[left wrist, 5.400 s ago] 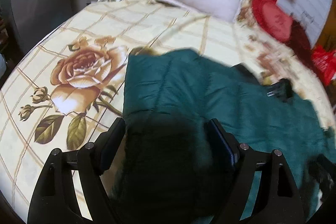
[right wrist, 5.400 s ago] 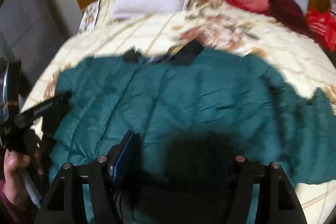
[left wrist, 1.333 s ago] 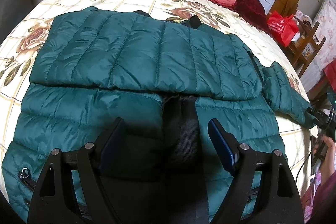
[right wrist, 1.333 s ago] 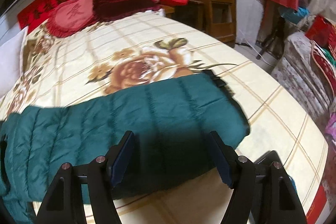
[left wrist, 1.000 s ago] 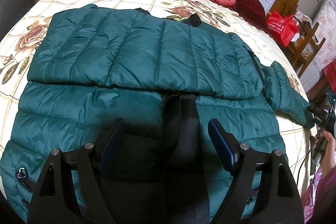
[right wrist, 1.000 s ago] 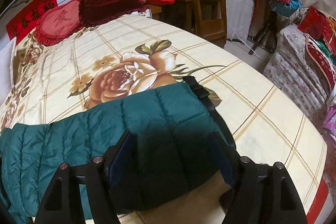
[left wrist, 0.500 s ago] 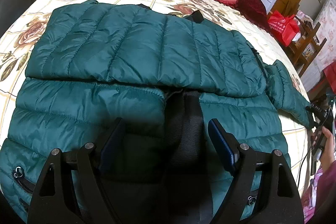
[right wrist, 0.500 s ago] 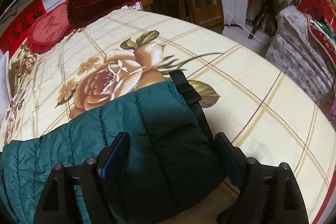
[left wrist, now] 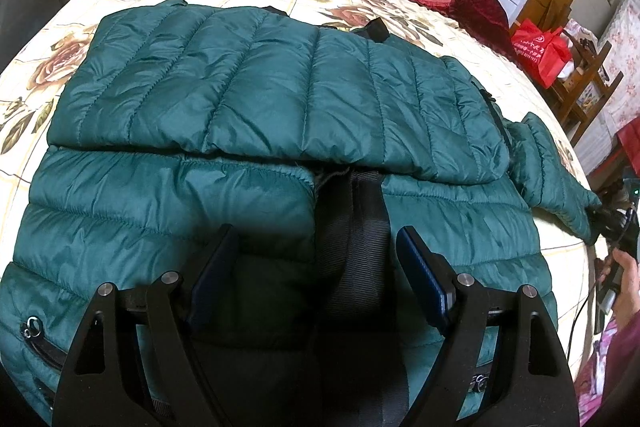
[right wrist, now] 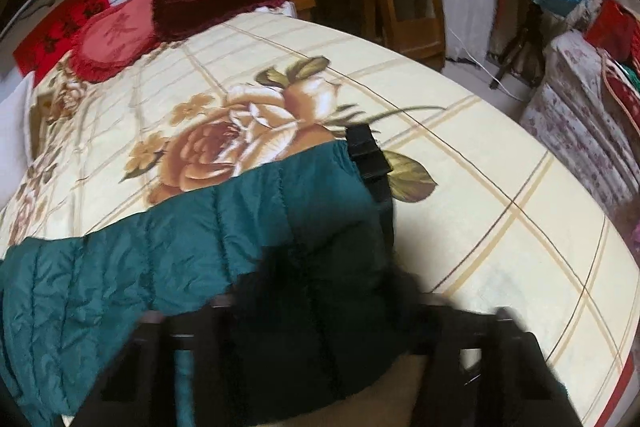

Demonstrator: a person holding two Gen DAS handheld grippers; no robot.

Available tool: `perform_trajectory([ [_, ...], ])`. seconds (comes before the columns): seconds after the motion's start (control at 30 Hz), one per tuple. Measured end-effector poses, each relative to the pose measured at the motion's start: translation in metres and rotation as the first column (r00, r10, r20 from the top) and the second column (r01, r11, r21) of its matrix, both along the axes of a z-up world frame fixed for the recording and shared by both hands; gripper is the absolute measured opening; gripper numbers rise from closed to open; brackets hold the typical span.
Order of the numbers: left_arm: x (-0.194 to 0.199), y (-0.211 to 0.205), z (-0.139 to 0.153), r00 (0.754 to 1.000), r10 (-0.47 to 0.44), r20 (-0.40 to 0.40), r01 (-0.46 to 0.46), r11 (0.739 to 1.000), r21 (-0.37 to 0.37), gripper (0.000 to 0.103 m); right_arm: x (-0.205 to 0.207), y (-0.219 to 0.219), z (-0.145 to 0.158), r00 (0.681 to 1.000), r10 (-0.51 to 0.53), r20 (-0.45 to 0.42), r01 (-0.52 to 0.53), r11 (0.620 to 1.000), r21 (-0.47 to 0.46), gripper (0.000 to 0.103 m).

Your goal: Fold large clothes

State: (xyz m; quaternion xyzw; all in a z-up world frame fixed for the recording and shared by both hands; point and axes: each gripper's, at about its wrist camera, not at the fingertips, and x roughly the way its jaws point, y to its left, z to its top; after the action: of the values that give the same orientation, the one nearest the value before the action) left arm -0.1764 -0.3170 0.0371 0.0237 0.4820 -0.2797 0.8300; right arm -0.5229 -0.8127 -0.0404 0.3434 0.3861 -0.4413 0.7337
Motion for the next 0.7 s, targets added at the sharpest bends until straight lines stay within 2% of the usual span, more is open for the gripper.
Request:
perform_trajectory([
  [0.07,0.001,0.000,0.000,1.000,0.000,-0.002,0.000,1.000,-0.003,0.081,0.001,0.004,0.005,1.000,0.019,0.025,-0.018,1.000,-0.004,0.013],
  [0.17,0.000,0.003,0.001,1.000,0.003,0.001,-0.003,1.000,-0.010,0.081,-0.004,0.014,0.020,0.990,0.038,0.136,-0.037,0.999,-0.010,0.010],
  [0.3,-0.002,0.007,0.007,1.000,0.005,0.019,-0.005,1.000,-0.012,0.081,-0.002,0.028,0.040,0.968,0.066,0.242,-0.065,0.998,-0.010,0.008],
  [0.43,-0.003,0.013,0.015,1.000,0.011,0.029,-0.010,0.999,-0.033,0.081,0.012,0.043,0.063,0.952,0.110,0.286,-0.107,0.994,-0.024,0.008],
  [0.7,-0.004,0.029,0.026,0.999,0.022,0.035,-0.020,0.998,-0.059,0.081,0.053,0.083,0.098,0.929,0.212,0.303,-0.202,0.977,-0.064,0.007],
])
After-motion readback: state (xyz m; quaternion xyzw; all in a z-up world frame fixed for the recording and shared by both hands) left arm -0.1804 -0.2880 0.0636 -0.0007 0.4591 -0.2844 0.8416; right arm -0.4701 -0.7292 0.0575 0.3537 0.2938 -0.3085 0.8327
